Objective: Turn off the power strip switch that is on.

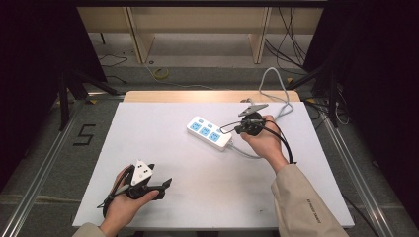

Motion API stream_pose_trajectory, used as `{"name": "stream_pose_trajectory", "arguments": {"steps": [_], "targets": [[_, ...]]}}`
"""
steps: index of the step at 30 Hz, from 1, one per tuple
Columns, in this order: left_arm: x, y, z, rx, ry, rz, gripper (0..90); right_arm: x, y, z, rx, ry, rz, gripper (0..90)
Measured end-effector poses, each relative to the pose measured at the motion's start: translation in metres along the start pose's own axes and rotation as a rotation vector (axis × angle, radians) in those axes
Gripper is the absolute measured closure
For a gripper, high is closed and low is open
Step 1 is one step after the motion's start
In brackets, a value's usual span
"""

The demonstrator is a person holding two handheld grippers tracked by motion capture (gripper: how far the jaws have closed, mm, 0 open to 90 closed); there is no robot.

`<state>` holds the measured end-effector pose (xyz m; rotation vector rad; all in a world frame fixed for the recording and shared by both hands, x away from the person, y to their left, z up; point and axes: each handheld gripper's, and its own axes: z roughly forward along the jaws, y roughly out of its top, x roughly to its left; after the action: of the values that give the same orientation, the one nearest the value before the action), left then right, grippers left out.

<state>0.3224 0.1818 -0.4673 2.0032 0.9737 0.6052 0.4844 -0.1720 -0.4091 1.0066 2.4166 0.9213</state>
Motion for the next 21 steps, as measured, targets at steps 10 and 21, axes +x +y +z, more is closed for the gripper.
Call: {"name": "stream_pose_trajectory", "arguments": {"steps": [10, 21], "targets": [[0.0, 0.0, 0.0, -0.003, 0.0, -0.004, 22.1, -0.002, 0.005, 0.006, 0.017, 0.002, 0.003, 90.0], [0.0, 0.0, 0.0, -0.003, 0.0, -0.004, 22.2, -0.003, 0.012, 0.011, 0.03, -0.001, 0.002, 90.0]]}}
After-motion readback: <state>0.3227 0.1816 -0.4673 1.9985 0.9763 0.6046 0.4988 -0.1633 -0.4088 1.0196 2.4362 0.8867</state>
